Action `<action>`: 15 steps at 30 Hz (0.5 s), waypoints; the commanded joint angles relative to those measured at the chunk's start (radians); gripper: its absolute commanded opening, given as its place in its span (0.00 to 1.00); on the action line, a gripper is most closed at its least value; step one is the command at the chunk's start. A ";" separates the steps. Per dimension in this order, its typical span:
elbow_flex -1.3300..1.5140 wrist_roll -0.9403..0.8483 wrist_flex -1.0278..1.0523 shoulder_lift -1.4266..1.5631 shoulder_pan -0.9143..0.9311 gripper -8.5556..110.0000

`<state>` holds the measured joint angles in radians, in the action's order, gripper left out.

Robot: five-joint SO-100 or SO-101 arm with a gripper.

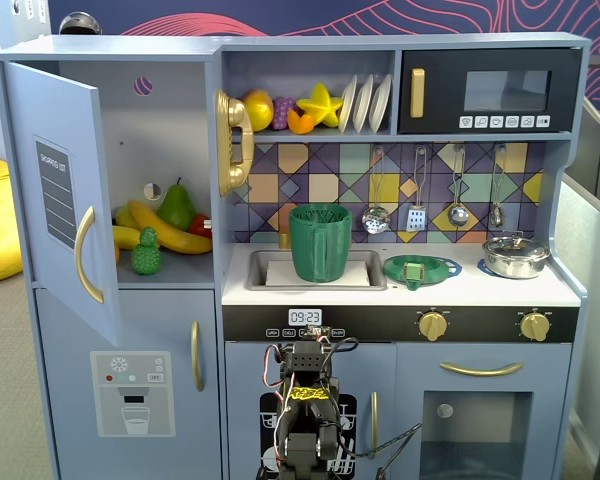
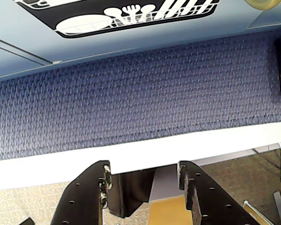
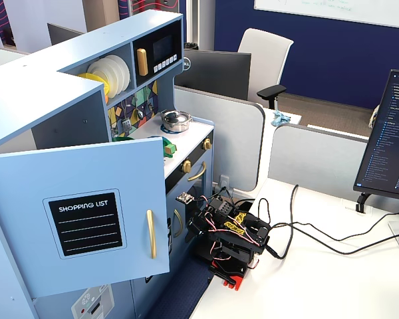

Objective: Pick up the green pineapple from the left cabinet and place it in the green recipient

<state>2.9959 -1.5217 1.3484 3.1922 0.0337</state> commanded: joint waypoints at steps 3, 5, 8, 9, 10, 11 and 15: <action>0.002 0.012 0.184 -0.014 -0.021 0.07; 0.002 0.012 0.184 -0.014 -0.023 0.07; 0.002 0.011 0.184 -0.014 -0.032 0.07; 0.002 0.009 0.184 -0.014 -0.041 0.07; 0.002 0.012 0.184 -0.014 -0.057 0.07; 0.000 0.026 0.176 -0.014 -0.083 0.07; -0.018 0.150 -0.087 -0.060 -0.295 0.13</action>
<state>2.9959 -1.4650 1.3330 3.1891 -0.0982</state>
